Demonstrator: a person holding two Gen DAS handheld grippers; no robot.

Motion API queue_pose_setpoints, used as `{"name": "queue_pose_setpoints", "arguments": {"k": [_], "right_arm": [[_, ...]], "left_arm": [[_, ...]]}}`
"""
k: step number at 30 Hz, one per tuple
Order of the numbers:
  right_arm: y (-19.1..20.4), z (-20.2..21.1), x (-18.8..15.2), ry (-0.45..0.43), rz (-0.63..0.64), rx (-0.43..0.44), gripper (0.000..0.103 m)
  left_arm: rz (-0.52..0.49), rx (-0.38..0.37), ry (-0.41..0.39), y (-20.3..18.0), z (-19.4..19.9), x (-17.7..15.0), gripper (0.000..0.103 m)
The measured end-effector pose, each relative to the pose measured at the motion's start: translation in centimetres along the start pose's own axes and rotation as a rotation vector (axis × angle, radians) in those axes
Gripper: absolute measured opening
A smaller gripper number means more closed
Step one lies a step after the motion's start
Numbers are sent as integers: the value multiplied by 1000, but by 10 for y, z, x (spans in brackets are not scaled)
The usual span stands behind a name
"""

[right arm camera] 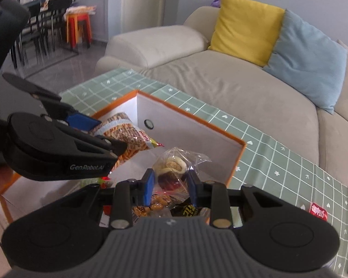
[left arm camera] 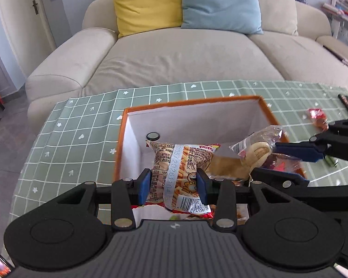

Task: Organize snacks
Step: 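Carry the biscuit packet and candy into the orange box and open both tools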

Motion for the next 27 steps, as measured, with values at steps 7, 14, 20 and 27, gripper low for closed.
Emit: {"name": "queue_pose_setpoints", "arguments": {"k": [7,14,20,27], "right_arm": [[5,-28,-2,59,52,-1,28],[5,-46,-9,104,88,-18,29],[4,-56,-12,128,99,-37,29],[4,-59,-16,143,111,-50,33]], "left_arm": [[-48,3,53,0,-21,-7,46],[-78,2,106,-2,-39,-15,46],[-85,18,117,-2,-44,-17,47],[-101,32,115,-2,-43,-16,55]]}}
Point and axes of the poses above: each gripper's, at about its wrist camera, not at the fingertips, and z roughly against the way its jaws point, y to its left, x to its top, the point moved 6 cm from there along -z, roughly the way its jaws point, and after that the axes turned 2 degrees about x, right-handed, at the moved point
